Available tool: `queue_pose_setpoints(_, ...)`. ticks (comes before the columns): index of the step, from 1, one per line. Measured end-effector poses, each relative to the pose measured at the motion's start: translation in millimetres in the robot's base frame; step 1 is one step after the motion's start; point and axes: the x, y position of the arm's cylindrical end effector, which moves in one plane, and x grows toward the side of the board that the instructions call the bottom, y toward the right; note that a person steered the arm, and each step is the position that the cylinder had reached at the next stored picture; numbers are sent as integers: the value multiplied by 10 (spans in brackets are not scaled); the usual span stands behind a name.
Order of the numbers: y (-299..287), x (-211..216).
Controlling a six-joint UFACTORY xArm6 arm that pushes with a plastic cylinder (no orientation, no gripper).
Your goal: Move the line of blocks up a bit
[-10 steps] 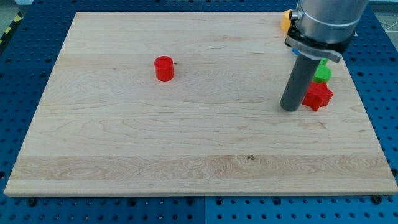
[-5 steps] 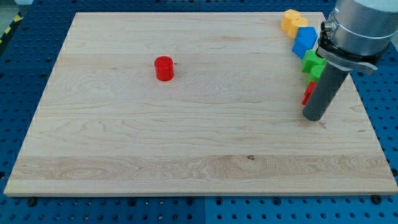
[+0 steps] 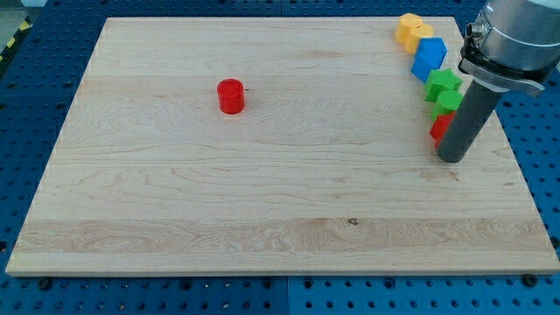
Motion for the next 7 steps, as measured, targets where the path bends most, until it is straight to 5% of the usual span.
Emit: queue_pose_setpoints(7,400,-74)
